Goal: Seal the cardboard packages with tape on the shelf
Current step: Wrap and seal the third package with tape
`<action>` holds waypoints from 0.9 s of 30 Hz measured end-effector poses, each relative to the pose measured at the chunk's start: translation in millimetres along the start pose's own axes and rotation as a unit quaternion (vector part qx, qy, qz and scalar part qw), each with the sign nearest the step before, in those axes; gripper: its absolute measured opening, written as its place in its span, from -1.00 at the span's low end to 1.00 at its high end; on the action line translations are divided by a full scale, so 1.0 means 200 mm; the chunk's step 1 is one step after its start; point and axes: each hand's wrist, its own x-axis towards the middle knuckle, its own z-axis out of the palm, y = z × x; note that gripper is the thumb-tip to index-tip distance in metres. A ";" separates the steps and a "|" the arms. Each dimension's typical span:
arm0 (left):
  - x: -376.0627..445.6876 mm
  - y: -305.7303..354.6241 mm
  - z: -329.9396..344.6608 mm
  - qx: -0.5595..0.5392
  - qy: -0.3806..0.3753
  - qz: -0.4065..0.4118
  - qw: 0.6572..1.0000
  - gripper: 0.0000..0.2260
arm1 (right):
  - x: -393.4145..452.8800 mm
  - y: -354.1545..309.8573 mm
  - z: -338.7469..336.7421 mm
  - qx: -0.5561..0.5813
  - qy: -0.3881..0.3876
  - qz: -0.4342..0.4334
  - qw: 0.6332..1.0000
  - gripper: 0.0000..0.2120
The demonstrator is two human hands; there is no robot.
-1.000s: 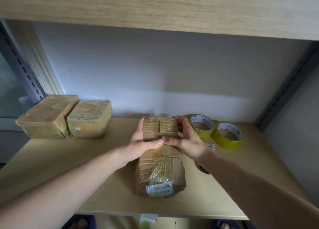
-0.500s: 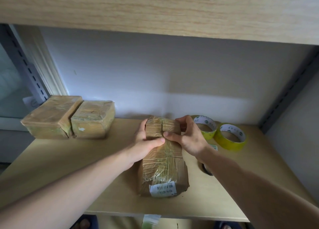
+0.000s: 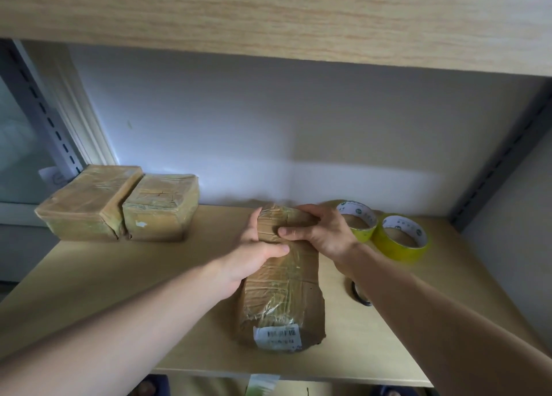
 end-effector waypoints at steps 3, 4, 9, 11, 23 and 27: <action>-0.01 0.00 0.04 -0.020 0.026 0.015 0.999 -0.16 | 0.00 0.00 0.03 0.050 0.022 0.015 0.998 -0.52; -0.01 0.00 0.04 -0.020 0.033 0.026 0.999 -0.12 | 0.00 0.00 0.03 0.053 0.027 0.015 0.998 -0.53; 0.00 0.00 0.06 -0.023 0.028 0.051 0.998 -0.07 | 0.02 -0.01 0.02 0.024 0.040 0.018 0.999 -0.59; 0.00 0.00 0.06 -0.021 0.025 0.054 0.998 -0.05 | 0.03 -0.02 0.02 0.006 0.051 0.016 0.999 -0.59; 0.01 -0.01 0.06 -0.021 0.011 0.053 0.998 -0.11 | 0.07 -0.02 0.09 -0.061 0.155 -0.004 0.986 -0.71; 0.01 -0.02 0.05 -0.005 0.017 0.055 0.998 -0.07 | 0.06 -0.02 0.09 -0.153 0.170 -0.044 0.973 -0.65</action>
